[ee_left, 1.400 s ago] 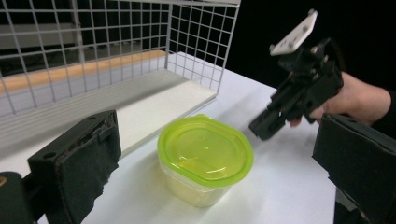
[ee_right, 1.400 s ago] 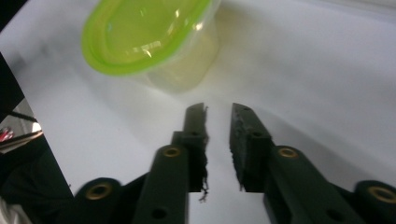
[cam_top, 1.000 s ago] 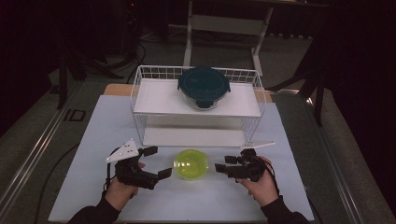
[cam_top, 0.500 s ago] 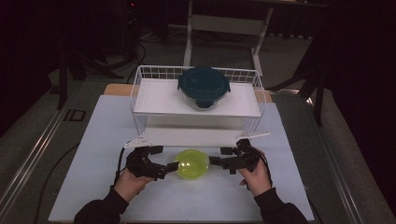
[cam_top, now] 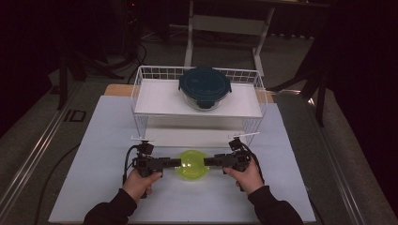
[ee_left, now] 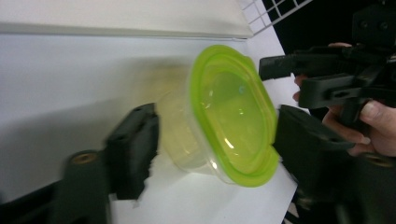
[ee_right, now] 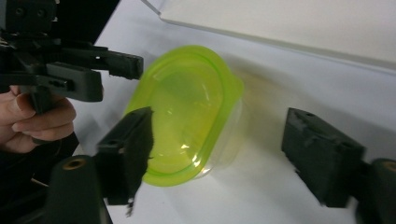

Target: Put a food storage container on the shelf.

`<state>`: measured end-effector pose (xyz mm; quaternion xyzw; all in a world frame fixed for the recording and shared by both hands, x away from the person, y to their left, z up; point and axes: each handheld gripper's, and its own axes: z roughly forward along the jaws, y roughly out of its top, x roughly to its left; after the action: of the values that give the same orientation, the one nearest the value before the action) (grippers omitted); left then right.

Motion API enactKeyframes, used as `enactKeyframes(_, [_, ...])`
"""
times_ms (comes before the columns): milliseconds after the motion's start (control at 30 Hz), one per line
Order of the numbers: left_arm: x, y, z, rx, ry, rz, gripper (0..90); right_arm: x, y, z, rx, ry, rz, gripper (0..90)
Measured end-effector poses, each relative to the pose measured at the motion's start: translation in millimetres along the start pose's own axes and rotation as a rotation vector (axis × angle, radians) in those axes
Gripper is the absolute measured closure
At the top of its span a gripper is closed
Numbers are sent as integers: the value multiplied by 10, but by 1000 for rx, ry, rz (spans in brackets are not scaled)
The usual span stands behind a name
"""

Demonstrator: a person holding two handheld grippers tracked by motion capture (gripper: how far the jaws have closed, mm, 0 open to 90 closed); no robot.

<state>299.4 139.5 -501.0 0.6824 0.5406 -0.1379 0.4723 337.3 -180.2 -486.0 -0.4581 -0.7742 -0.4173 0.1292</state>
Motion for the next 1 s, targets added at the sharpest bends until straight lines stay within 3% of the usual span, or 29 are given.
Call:
enactKeyframes(67, [31,1,17,8,-1,-29,380,-16,11,37,22,-11,35,403])
enactKeyframes(233, [34,-8,60,39,-3,-39,423,-48,23,89,57,-5,83,501])
enactKeyframes(300, [46,-15,76,56,-19,-67,464,-65,22,107,67,-16,110,575])
enactKeyframes(467, [62,-37,108,65,-24,-72,626,-79,17,128,93,18,142,693])
enactKeyframes(533, [50,-33,112,66,-26,-57,630,-70,15,132,99,28,153,734])
enactKeyframes(700, [43,-38,132,80,-36,-60,701,-39,6,132,107,34,152,755])
enactKeyframes(800, [60,-35,114,75,-36,-93,738,-14,-6,127,105,35,153,760])
enactKeyframes(1000, [5,-56,97,79,-18,-75,756,13,-54,108,96,45,152,776])
